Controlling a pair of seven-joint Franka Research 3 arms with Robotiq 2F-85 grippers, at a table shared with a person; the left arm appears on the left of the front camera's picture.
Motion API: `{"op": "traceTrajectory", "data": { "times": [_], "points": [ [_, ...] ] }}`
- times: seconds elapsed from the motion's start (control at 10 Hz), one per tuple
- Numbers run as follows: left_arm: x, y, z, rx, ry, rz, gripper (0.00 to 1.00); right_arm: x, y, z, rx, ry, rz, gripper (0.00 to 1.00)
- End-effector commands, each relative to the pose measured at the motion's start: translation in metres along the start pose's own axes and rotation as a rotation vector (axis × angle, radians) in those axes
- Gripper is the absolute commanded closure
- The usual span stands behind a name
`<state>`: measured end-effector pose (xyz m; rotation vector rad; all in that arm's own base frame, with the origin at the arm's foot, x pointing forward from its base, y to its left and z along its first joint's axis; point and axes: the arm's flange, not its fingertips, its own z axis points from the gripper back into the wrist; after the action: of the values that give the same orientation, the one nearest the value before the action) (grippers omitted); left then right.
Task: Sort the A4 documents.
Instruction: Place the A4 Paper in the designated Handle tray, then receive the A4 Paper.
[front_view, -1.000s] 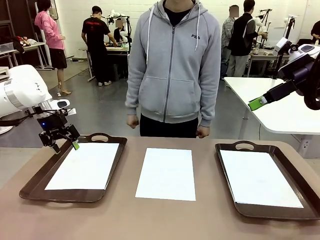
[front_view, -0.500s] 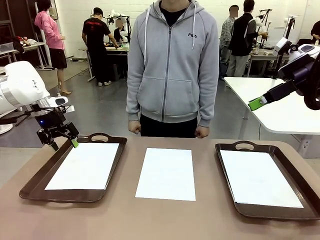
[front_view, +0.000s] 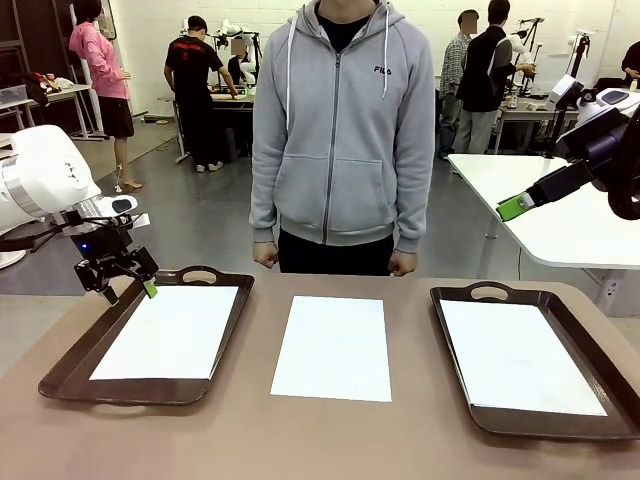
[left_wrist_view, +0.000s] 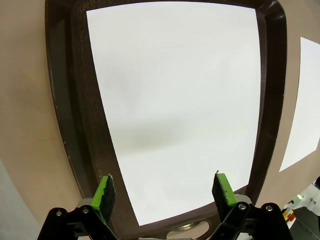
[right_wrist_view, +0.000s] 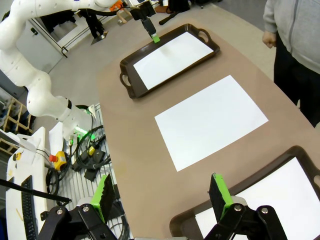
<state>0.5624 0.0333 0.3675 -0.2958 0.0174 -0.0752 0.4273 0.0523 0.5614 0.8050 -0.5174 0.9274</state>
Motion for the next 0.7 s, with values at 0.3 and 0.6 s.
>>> {"op": "traceTrajectory", "data": {
  "times": [0.3,0.6],
  "points": [
    [0.0025,0.0009,0.0027,-0.003,0.004,-0.013,0.0,0.0007,-0.0005,-0.0008,0.008,-0.006,0.009,0.01],
    [0.0025,0.0009,0.0027,-0.003,0.004,-0.013,0.0,0.0007,-0.0005,-0.0008,0.008,-0.006,0.009,0.01]
  ]
}}
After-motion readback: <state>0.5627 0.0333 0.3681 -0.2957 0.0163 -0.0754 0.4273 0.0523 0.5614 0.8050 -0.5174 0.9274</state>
